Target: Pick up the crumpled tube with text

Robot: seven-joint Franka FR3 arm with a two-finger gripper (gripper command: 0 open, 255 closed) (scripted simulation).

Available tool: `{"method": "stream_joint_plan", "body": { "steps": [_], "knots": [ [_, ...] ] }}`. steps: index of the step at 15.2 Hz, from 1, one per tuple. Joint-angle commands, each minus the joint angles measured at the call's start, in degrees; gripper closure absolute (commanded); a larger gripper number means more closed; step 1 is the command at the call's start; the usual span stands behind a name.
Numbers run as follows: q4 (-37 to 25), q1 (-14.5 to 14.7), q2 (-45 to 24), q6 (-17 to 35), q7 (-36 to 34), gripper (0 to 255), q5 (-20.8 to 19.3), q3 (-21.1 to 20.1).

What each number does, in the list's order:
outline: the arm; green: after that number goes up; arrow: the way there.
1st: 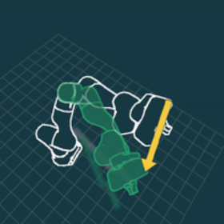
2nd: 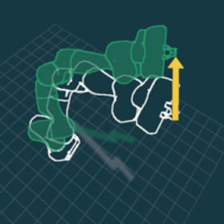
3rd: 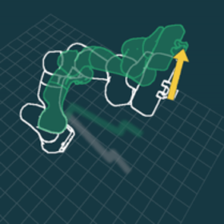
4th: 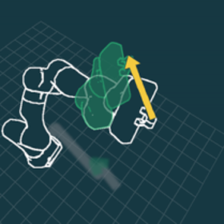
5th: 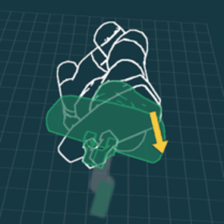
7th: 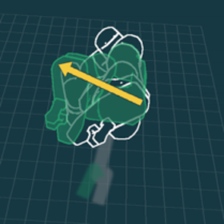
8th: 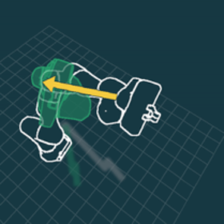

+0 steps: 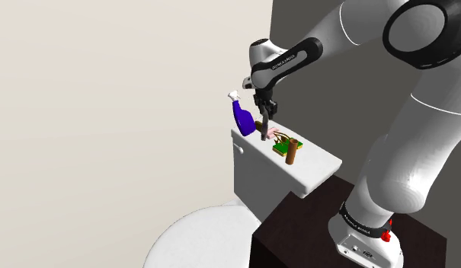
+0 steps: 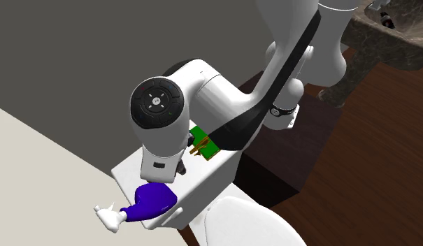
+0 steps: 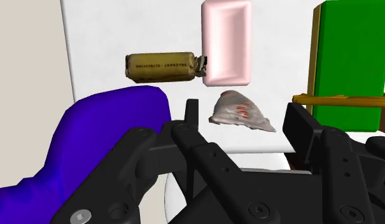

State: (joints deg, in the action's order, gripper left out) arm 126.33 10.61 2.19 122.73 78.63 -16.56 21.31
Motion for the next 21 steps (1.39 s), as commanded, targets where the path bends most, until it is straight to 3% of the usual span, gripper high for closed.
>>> {"method": "stream_joint_plan", "body": {
  "steps": [1, 9, 21],
  "knots": [
    [0.08, -0.02, -0.1, 0.21, 0.01, 255, 0.01, 0.03],
    [0.1, 0.01, -0.13, 0.23, -0.06, 255, 0.02, -0.01],
    [-5.52, 0.38, 3.58, -8.91, 1.19, 255, 0.02, -0.6]
  ]
}}
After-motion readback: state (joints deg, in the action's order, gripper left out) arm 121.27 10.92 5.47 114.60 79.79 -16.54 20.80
